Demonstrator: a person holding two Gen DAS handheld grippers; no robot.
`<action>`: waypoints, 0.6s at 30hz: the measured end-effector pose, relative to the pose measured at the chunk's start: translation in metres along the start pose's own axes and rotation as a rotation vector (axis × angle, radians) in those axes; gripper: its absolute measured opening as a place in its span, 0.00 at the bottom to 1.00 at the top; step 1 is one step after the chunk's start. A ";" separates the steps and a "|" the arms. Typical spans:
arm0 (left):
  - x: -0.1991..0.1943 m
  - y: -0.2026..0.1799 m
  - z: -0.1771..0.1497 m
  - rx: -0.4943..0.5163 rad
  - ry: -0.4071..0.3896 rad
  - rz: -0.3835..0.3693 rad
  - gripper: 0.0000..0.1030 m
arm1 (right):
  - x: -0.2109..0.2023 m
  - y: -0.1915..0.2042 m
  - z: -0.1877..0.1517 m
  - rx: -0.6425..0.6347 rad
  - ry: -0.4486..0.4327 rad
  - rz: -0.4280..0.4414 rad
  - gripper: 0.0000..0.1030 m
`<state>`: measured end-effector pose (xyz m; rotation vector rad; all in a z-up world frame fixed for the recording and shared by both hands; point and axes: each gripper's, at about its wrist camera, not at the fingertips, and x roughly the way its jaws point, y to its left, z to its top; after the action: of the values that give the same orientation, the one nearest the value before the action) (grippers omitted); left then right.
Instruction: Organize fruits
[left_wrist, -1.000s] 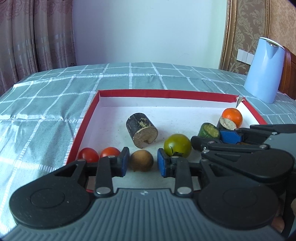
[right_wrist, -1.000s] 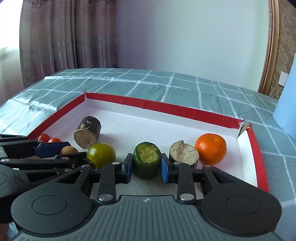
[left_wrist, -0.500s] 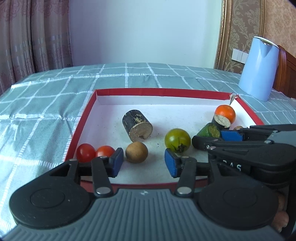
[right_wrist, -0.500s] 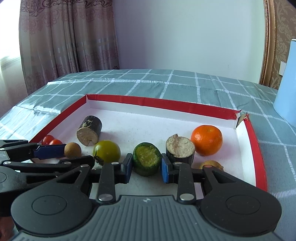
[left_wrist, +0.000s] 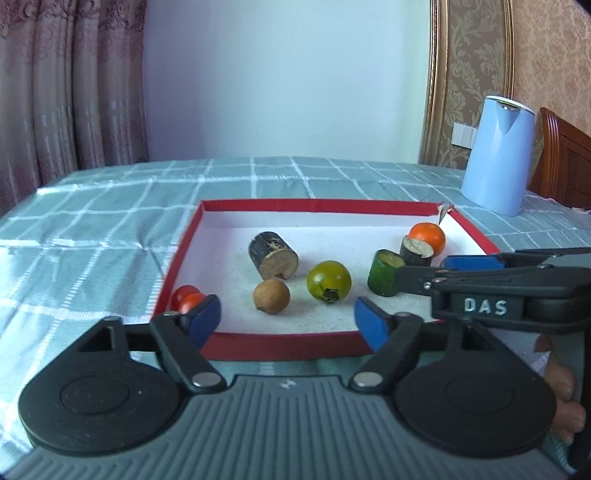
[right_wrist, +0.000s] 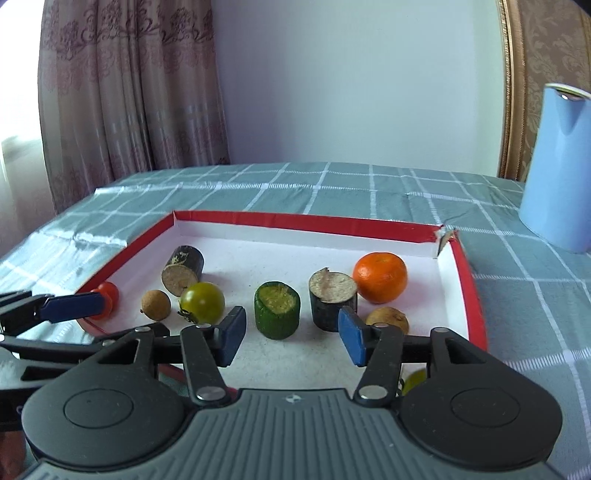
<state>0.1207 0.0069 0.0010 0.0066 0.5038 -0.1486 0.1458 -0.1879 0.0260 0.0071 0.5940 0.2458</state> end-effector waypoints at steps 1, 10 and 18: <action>-0.002 -0.001 -0.001 0.003 -0.009 0.017 0.86 | -0.002 -0.001 -0.001 0.008 0.000 0.005 0.53; -0.007 -0.005 -0.006 0.030 -0.015 0.024 0.90 | -0.021 -0.012 -0.015 0.070 -0.012 0.024 0.59; -0.023 -0.003 -0.017 0.023 -0.026 0.015 0.95 | -0.052 -0.016 -0.031 0.098 -0.077 0.034 0.69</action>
<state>0.0922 0.0075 -0.0027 0.0311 0.4756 -0.1401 0.0911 -0.2175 0.0279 0.1205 0.5290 0.2477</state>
